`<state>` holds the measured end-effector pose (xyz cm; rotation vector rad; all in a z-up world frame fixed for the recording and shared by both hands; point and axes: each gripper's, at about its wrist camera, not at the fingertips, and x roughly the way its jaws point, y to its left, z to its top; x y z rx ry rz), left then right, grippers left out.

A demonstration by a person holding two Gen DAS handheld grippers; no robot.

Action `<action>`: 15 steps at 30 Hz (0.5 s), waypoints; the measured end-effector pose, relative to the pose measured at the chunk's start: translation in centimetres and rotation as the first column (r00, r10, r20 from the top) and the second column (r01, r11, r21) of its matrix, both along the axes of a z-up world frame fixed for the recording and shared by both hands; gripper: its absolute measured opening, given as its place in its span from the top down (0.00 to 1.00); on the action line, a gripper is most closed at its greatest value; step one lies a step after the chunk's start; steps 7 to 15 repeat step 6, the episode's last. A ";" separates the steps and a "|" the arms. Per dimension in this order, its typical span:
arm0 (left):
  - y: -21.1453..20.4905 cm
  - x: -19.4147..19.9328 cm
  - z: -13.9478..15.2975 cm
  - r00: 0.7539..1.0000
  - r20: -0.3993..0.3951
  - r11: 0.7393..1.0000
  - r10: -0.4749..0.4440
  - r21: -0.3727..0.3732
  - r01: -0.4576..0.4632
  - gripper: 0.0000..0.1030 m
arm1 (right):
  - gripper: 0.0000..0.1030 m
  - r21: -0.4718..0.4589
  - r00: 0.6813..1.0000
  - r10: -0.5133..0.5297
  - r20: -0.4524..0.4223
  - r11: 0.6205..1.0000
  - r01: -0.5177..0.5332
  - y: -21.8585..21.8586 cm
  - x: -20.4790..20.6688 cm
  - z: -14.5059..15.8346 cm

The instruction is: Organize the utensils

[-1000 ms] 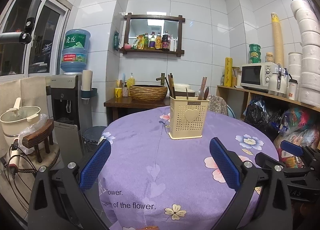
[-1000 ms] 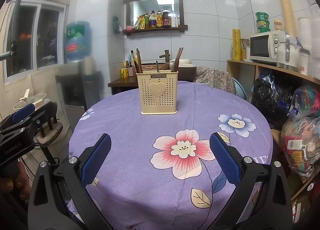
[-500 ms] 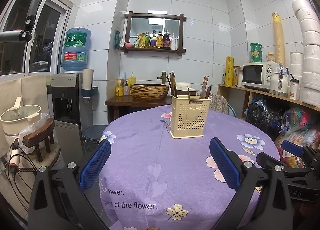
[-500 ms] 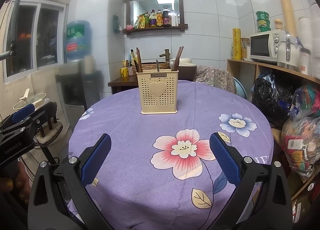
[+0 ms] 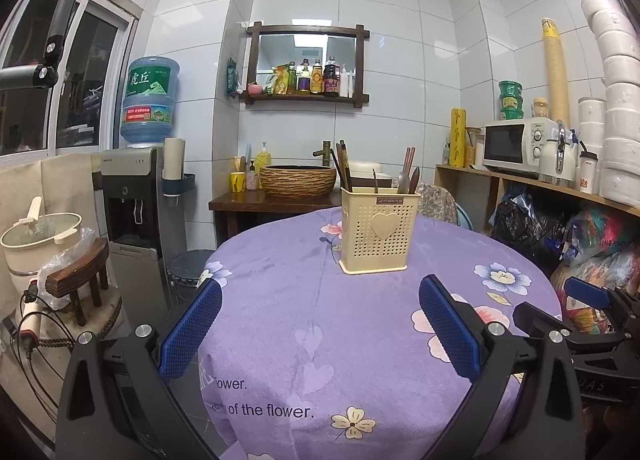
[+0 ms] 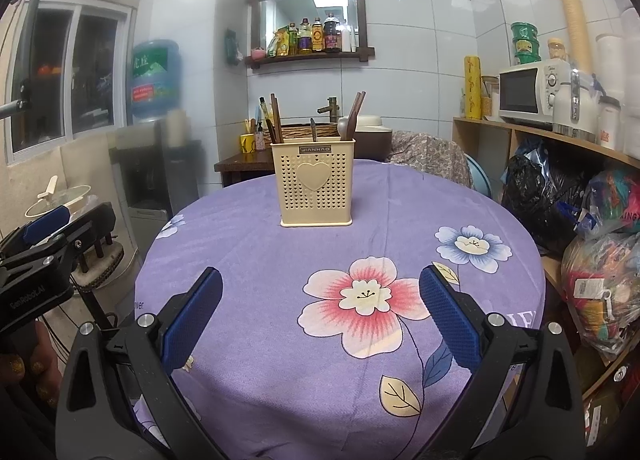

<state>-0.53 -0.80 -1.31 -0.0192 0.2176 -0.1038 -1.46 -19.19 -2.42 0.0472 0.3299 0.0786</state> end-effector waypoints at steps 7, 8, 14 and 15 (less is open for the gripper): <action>0.1 0.3 -0.1 1.000 -0.023 1.000 0.014 -0.004 -0.014 0.05 | 0.06 0.007 1.000 0.000 -0.012 1.000 0.000 -0.1 0.2 -0.1; 0.1 0.3 -0.1 1.000 -0.023 1.000 0.014 -0.004 -0.014 0.05 | 0.06 0.007 1.000 0.000 -0.012 1.000 0.000 -0.1 0.2 -0.1; 0.1 0.3 -0.1 1.000 -0.023 1.000 0.014 -0.004 -0.014 0.05 | 0.06 0.007 1.000 0.000 -0.012 1.000 0.000 -0.1 0.2 -0.1; 0.1 0.3 -0.1 1.000 -0.023 1.000 0.014 -0.004 -0.014 0.05 | 0.06 0.007 1.000 0.000 -0.012 1.000 0.000 -0.1 0.2 -0.1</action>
